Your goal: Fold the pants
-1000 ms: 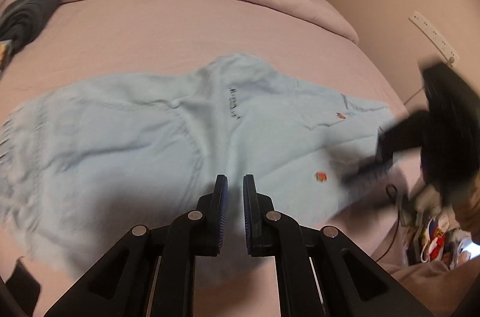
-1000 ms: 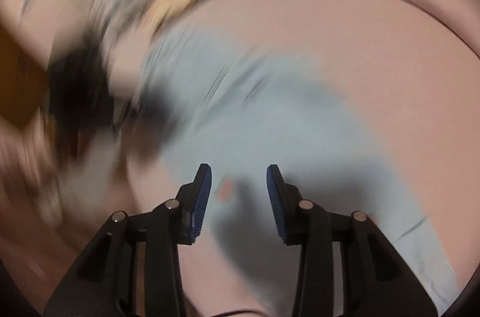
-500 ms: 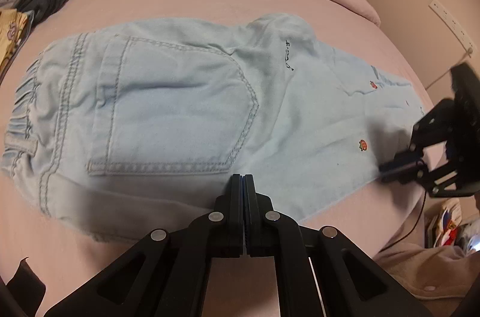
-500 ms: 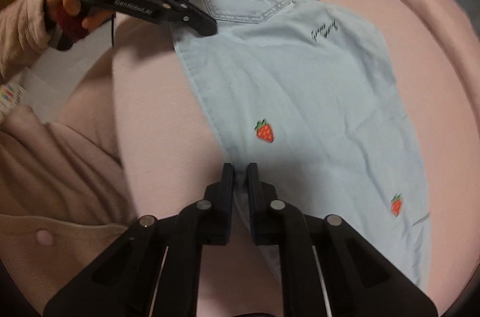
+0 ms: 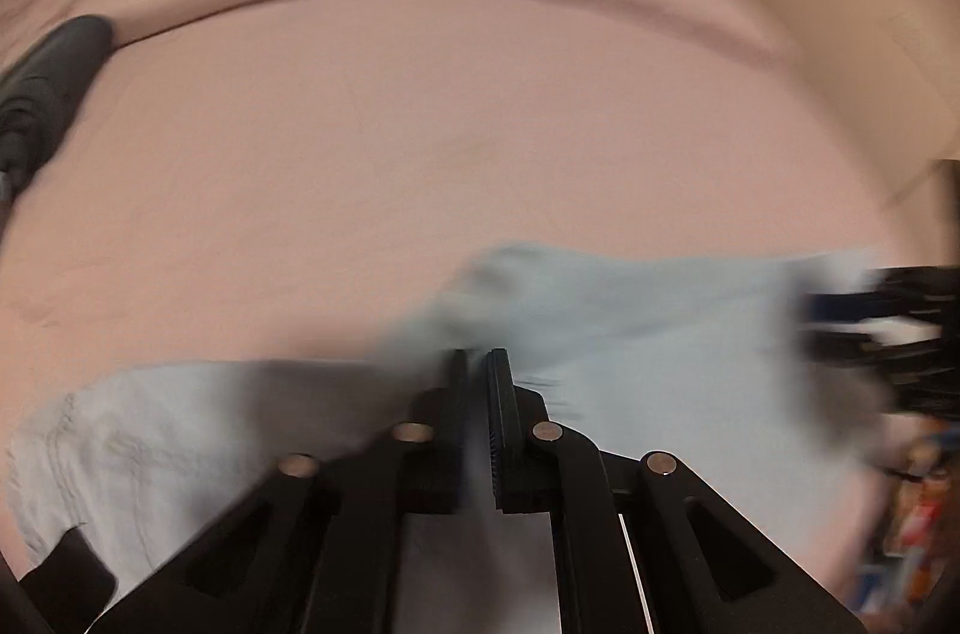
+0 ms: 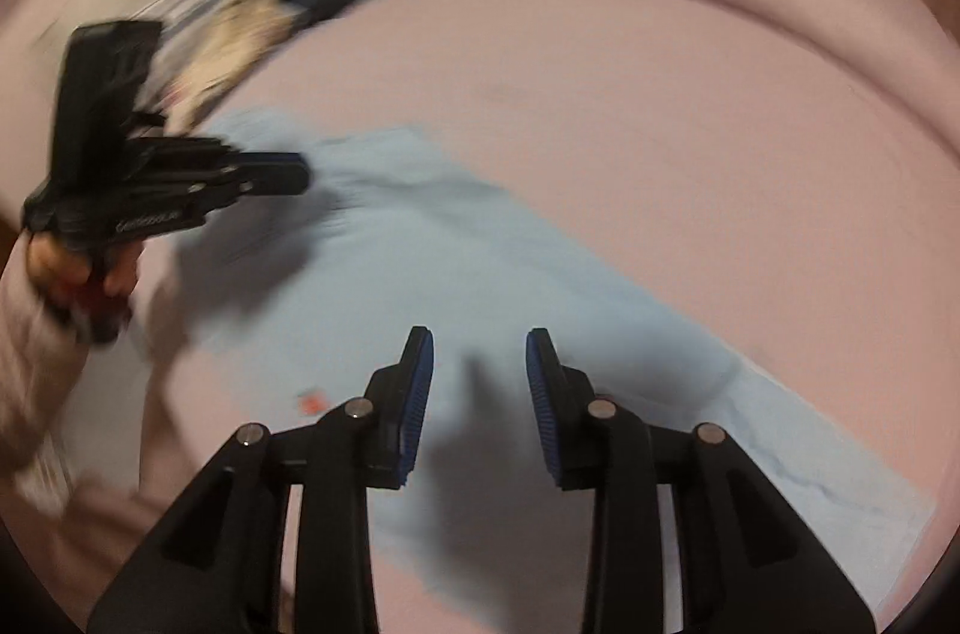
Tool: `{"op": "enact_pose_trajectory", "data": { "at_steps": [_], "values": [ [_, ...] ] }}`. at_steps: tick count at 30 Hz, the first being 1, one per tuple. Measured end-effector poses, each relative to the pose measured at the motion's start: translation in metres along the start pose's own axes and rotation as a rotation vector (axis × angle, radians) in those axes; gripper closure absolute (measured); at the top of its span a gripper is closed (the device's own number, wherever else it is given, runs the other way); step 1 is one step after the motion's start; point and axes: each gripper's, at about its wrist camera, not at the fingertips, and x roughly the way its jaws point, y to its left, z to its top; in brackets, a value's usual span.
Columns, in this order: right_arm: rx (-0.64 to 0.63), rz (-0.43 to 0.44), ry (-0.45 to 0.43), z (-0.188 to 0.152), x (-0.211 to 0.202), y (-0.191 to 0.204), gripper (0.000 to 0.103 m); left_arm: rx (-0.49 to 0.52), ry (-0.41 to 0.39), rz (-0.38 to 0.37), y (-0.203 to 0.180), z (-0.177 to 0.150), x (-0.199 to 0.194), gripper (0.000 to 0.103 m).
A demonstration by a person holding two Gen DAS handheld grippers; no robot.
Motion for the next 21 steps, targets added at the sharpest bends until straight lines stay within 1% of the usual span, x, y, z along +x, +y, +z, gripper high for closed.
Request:
{"op": "enact_pose_trajectory", "data": {
  "at_steps": [1, 2, 3, 4, 5, 7, 8, 9, 10, 11, 13, 14, 15, 16, 17, 18, 19, 20, 21],
  "values": [
    [0.008, -0.044, 0.022, -0.004, 0.007, -0.008, 0.075, 0.009, 0.006, -0.007, 0.006, -0.002, 0.009, 0.098],
    [0.021, -0.102, 0.063, -0.01, 0.016, -0.017, 0.075, 0.003, -0.023, -0.04, 0.012, -0.003, 0.008, 0.098],
    [0.049, -0.148, 0.105, -0.021, 0.026, -0.033, 0.076, 0.005, -0.04, 0.012, 0.017, -0.003, 0.005, 0.098],
    [0.078, -0.102, 0.054, -0.027, 0.021, -0.042, 0.077, -0.001, -0.045, 0.036, 0.023, -0.003, 0.003, 0.098],
    [0.115, -0.063, 0.028, -0.031, 0.016, -0.051, 0.077, -0.027, -0.042, 0.024, 0.029, -0.002, 0.003, 0.098],
    [0.2, -0.017, 0.02, -0.037, 0.008, -0.071, 0.078, -0.093, -0.047, -0.015, 0.041, -0.003, -0.007, 0.098],
    [0.233, -0.01, 0.013, -0.04, 0.003, -0.077, 0.078, -0.1, -0.048, -0.02, 0.044, -0.004, -0.013, 0.098],
    [0.266, -0.022, 0.007, -0.045, -0.002, -0.08, 0.076, -0.096, -0.058, -0.015, 0.046, -0.008, -0.022, 0.098],
    [0.3, -0.039, -0.007, -0.049, -0.01, -0.084, 0.075, -0.08, -0.085, 0.004, 0.047, -0.013, -0.036, 0.098],
    [0.322, -0.041, -0.028, -0.057, -0.018, -0.081, 0.074, -0.069, -0.103, 0.015, 0.049, -0.018, -0.045, 0.098],
    [0.365, -0.058, -0.087, -0.064, -0.039, -0.088, 0.071, -0.073, -0.134, 0.03, 0.059, -0.033, -0.062, 0.097],
    [0.374, -0.068, -0.101, -0.07, -0.043, -0.091, 0.07, -0.078, -0.136, 0.057, 0.068, -0.041, -0.066, 0.097],
    [0.384, -0.082, -0.11, -0.077, -0.046, -0.094, 0.07, -0.083, -0.121, 0.128, 0.078, -0.05, -0.064, 0.097],
    [0.397, -0.107, -0.104, -0.087, -0.048, -0.101, 0.069, -0.097, -0.098, 0.176, 0.082, -0.056, -0.057, 0.097],
    [0.412, -0.146, -0.08, -0.099, -0.042, -0.096, 0.069, -0.128, -0.07, 0.211, 0.097, -0.064, -0.053, 0.097],
    [0.434, -0.212, -0.037, -0.11, -0.033, -0.106, 0.073, -0.167, -0.083, 0.185, 0.113, -0.072, -0.051, 0.098],
    [0.439, -0.205, -0.054, -0.114, -0.031, -0.112, 0.078, -0.207, -0.107, 0.137, 0.122, -0.076, -0.052, 0.098],
    [0.457, -0.17, -0.1, -0.122, -0.035, -0.119, 0.083, -0.238, -0.114, 0.126, 0.125, -0.077, -0.054, 0.098],
    [0.508, -0.16, -0.104, -0.127, -0.04, -0.127, 0.087, -0.242, -0.112, 0.143, 0.123, -0.075, -0.055, 0.098]
  ]
}}
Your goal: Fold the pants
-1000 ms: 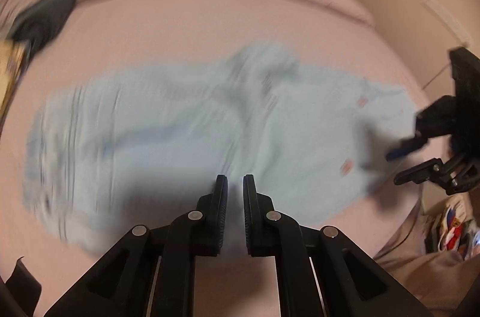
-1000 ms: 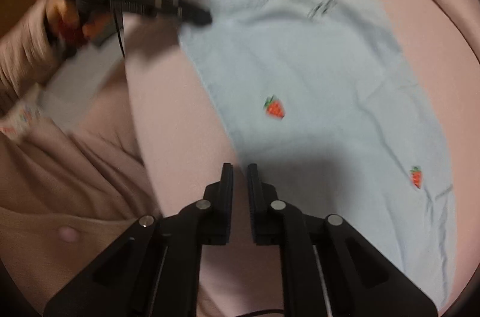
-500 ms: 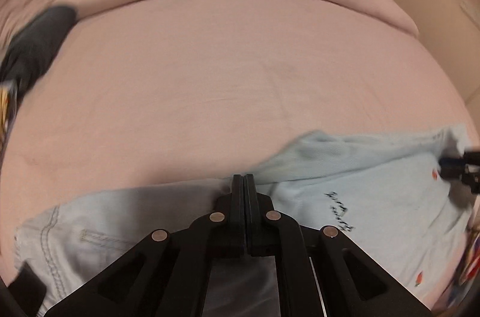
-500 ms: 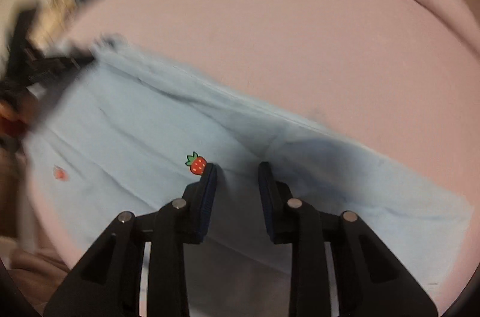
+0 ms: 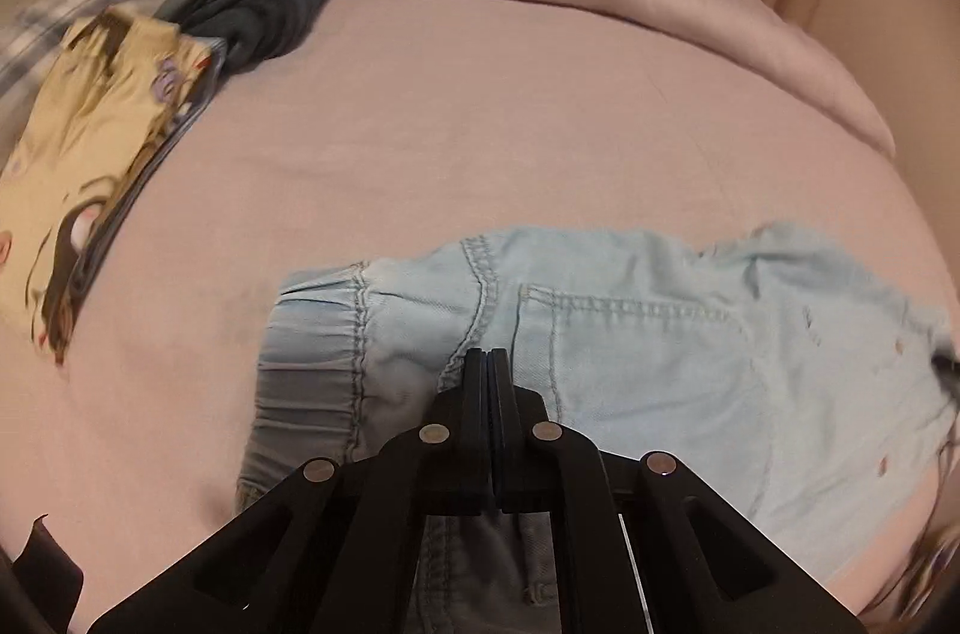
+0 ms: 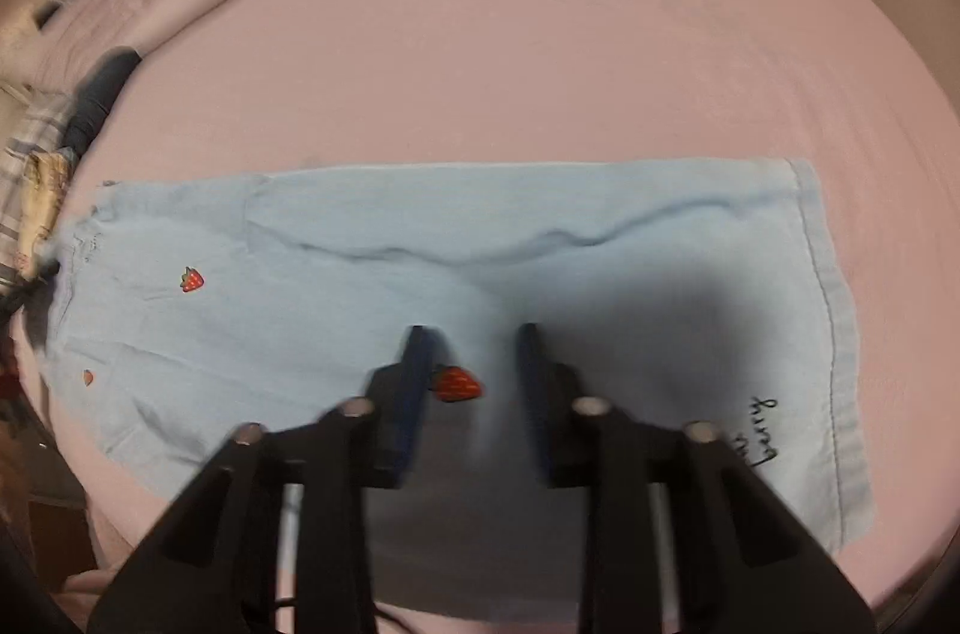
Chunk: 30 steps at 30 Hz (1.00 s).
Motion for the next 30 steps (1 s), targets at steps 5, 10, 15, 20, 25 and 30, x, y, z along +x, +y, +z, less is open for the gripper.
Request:
{"op": "enact_pose_trajectory", "data": {
  "at_steps": [5, 10, 15, 20, 25, 30],
  "values": [
    [0.153, -0.062, -0.062, -0.012, -0.048, -0.043, 0.071, 0.05, -0.015, 0.077, -0.027, 0.009, -0.015, 0.098],
    [0.404, 0.101, -0.227, -0.059, -0.111, -0.098, 0.054, -0.045, -0.065, -0.065, -0.048, 0.02, -0.036, 0.026],
    [0.561, 0.165, -0.224, -0.109, -0.108, -0.113, 0.051, -0.046, -0.042, -0.216, -0.091, 0.023, -0.035, 0.025],
    [0.621, 0.213, -0.213, -0.126, -0.09, -0.111, 0.051, -0.021, 0.057, -0.452, -0.159, 0.017, -0.025, 0.025],
    [0.69, 0.232, -0.287, -0.125, -0.092, -0.119, 0.05, 0.068, 0.168, -0.578, -0.238, 0.0, -0.007, 0.025],
    [0.726, 0.25, -0.369, -0.13, -0.101, -0.134, 0.06, 0.143, 0.258, -0.595, -0.285, -0.02, 0.017, 0.025]
  ]
}}
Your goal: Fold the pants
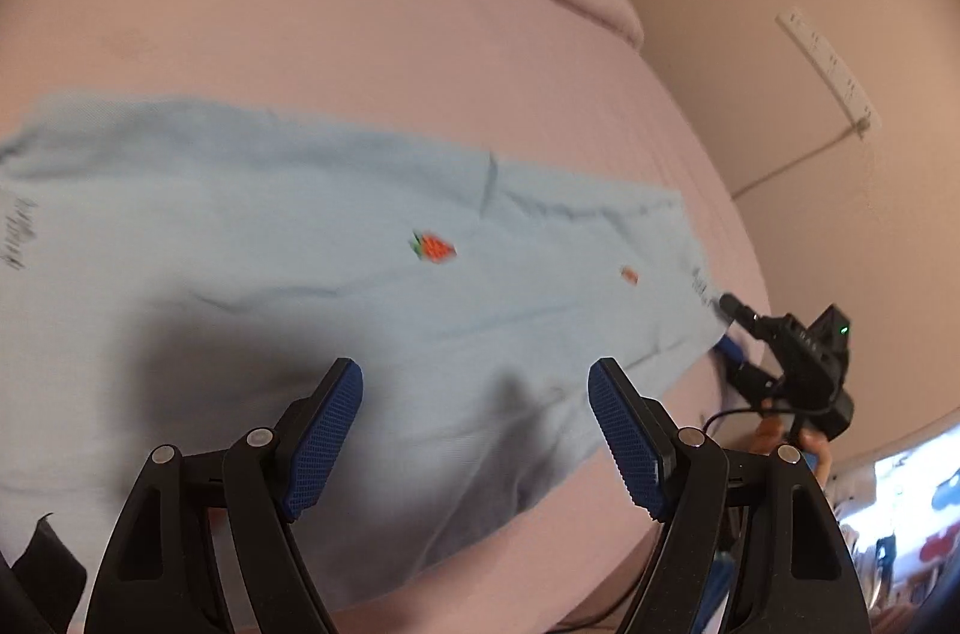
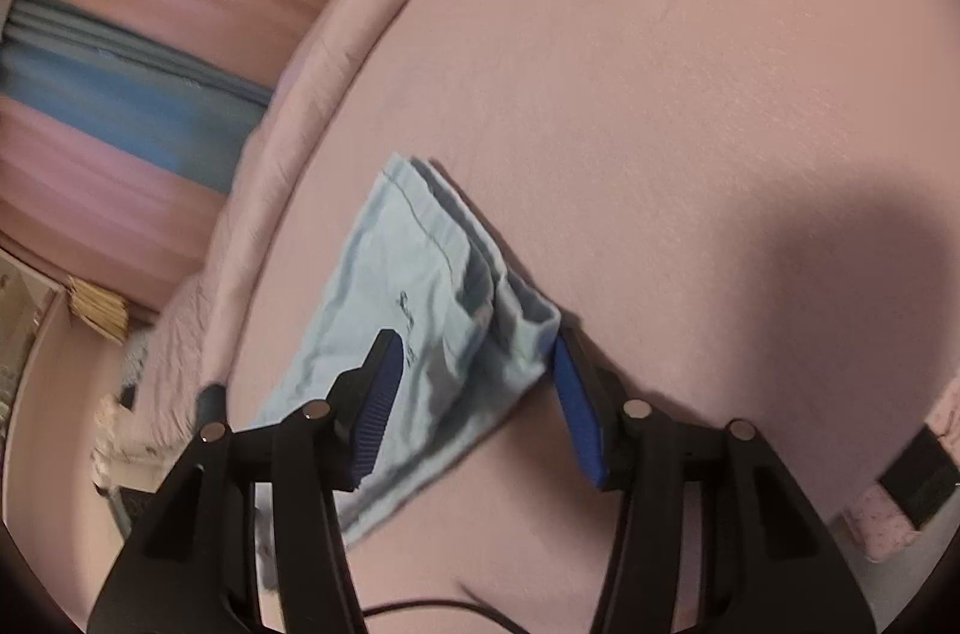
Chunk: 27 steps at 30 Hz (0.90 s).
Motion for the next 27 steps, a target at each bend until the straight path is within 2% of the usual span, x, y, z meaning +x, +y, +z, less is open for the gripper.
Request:
{"op": "enact_pose_trajectory", "data": {
  "at_steps": [1, 2, 3, 6, 9, 11, 15, 19, 22, 27],
  "values": [
    [-0.004, 0.0, -0.004, 0.002, -0.003, -0.004, 0.064, 0.001, 0.016, 0.015, -0.002, -0.004, 0.007, 0.025],
    [-0.014, -0.009, -0.01, 0.002, -0.006, -0.004, 0.076, 0.01, 0.013, 0.031, -0.006, -0.009, 0.01, 0.025],
    [-0.026, -0.018, -0.009, -0.001, -0.008, -0.006, 0.084, 0.029, 0.007, 0.038, -0.012, -0.012, 0.009, 0.025],
    [-0.014, 0.02, -0.016, -0.005, -0.009, -0.007, 0.09, 0.065, 0.021, 0.053, -0.02, -0.014, 0.01, 0.025],
    [-0.019, 0.037, -0.033, -0.007, -0.009, 0.002, 0.092, 0.04, 0.025, 0.031, -0.009, -0.012, 0.008, 0.025],
    [-0.068, 0.058, -0.057, -0.008, -0.01, 0.026, 0.092, 0.009, 0.027, 0.009, -0.005, -0.011, 0.006, 0.025],
    [-0.263, 0.08, -0.076, -0.012, -0.024, 0.081, 0.092, -0.035, 0.024, -0.029, 0.003, -0.012, 0.002, 0.025],
    [-0.444, 0.067, -0.055, -0.033, -0.021, 0.128, 0.092, -0.114, 0.012, -0.097, 0.015, -0.009, -0.003, 0.025],
    [-0.592, 0.031, -0.018, -0.06, -0.009, 0.156, 0.092, -0.191, -0.014, -0.168, 0.028, -0.006, -0.013, 0.025],
    [-0.865, 0.003, 0.053, -0.117, 0.02, 0.199, 0.092, -0.258, -0.065, -0.31, 0.033, -0.001, -0.026, 0.025]
  ]
}}
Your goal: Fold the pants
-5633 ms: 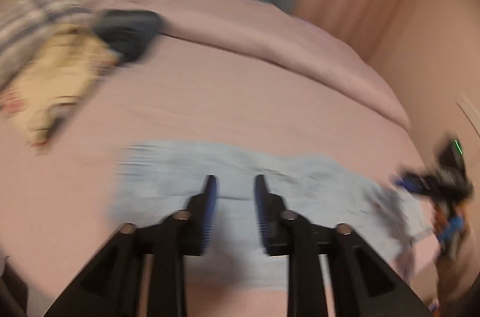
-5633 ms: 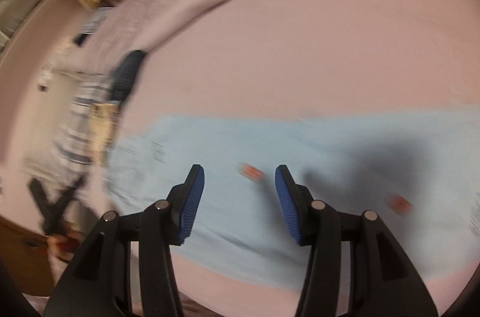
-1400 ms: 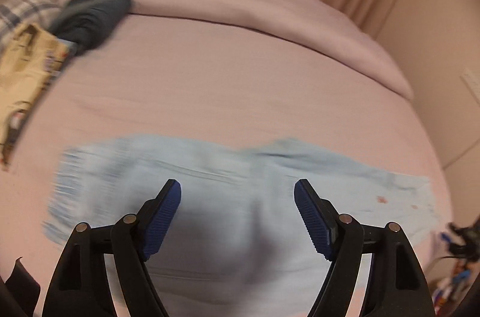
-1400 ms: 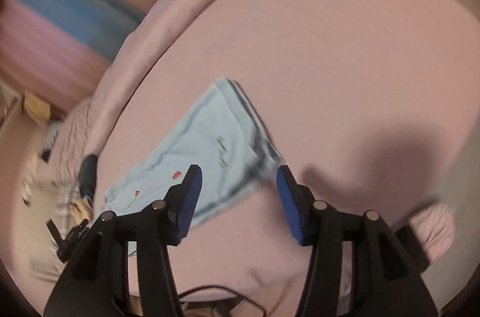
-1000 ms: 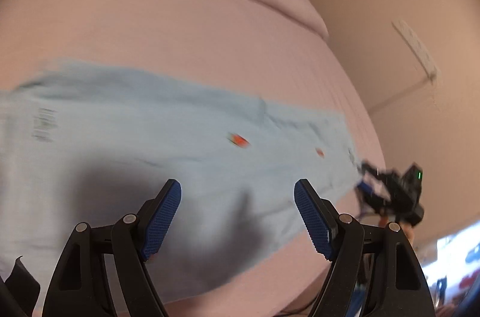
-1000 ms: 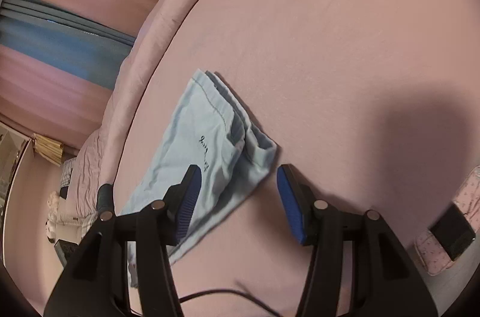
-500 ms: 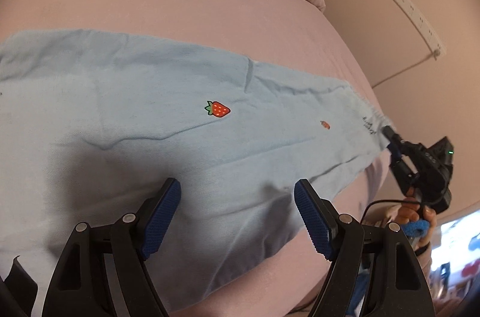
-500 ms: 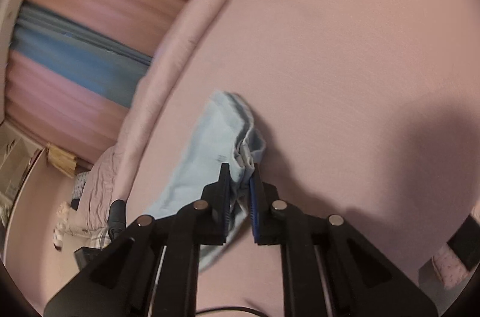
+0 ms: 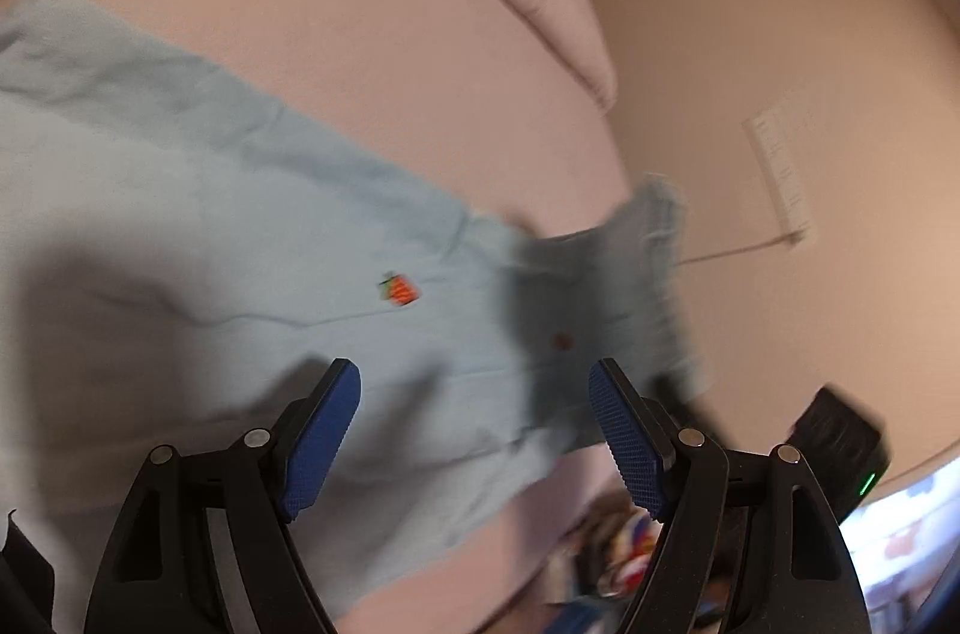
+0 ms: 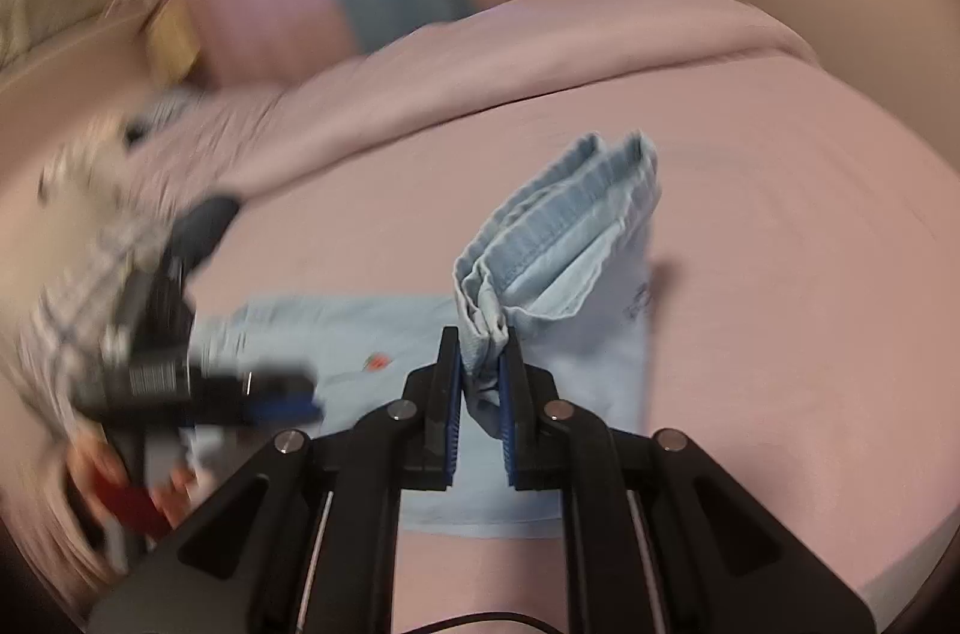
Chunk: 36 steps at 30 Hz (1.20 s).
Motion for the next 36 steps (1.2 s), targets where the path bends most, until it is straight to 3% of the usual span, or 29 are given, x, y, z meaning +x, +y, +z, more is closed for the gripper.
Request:
{"op": "enact_pose_trajectory", "data": {
  "at_steps": [4, 7, 11, 12, 13, 14, 15, 18, 26, 30, 32, 35, 36],
  "values": [
    [-0.231, -0.039, 0.052, -0.013, 0.029, 0.05, 0.092, -0.049, -0.027, -0.077, 0.007, 0.004, -0.006, 0.021],
    [-0.432, -0.07, 0.08, -0.031, 0.046, 0.085, 0.091, -0.098, -0.013, -0.092, 0.019, 0.012, -0.003, 0.021],
    [-0.61, -0.037, 0.089, -0.051, 0.056, 0.117, 0.092, -0.156, 0.027, -0.103, 0.033, 0.023, 0.009, 0.021],
    [-0.63, -0.028, 0.087, -0.053, 0.056, 0.121, 0.091, -0.145, 0.028, -0.094, 0.033, 0.024, 0.008, 0.027],
    [-0.658, -0.018, 0.081, -0.055, 0.056, 0.125, 0.091, -0.121, 0.022, -0.061, 0.03, 0.025, 0.006, 0.05],
    [-0.683, -0.013, 0.073, -0.056, 0.055, 0.129, 0.091, -0.081, 0.016, -0.014, 0.027, 0.027, 0.001, 0.063],
    [-0.7, -0.01, 0.068, -0.056, 0.055, 0.132, 0.091, -0.058, 0.005, 0.012, 0.025, 0.028, -0.005, 0.086],
    [-0.737, -0.005, 0.056, -0.055, 0.055, 0.135, 0.091, -0.035, -0.056, 0.029, 0.027, 0.031, -0.025, 0.094],
    [-0.791, 0.113, 0.023, -0.051, 0.055, 0.164, 0.09, 0.002, -0.174, 0.155, 0.043, 0.038, -0.068, 0.097],
    [-0.769, 0.181, 0.108, -0.057, 0.076, 0.167, 0.083, -0.022, -0.188, 0.283, 0.064, 0.035, -0.072, 0.096],
    [-0.726, 0.229, 0.172, -0.057, 0.083, 0.16, 0.069, -0.041, -0.197, 0.352, 0.075, 0.033, -0.077, 0.086],
    [-0.672, 0.282, 0.21, -0.063, 0.068, 0.143, 0.067, -0.019, -0.185, 0.364, 0.074, 0.03, -0.082, 0.078],
    [-0.653, 0.294, 0.211, -0.059, 0.061, 0.134, 0.067, 0.011, -0.179, 0.383, 0.068, 0.028, -0.084, 0.071]
  ]
}}
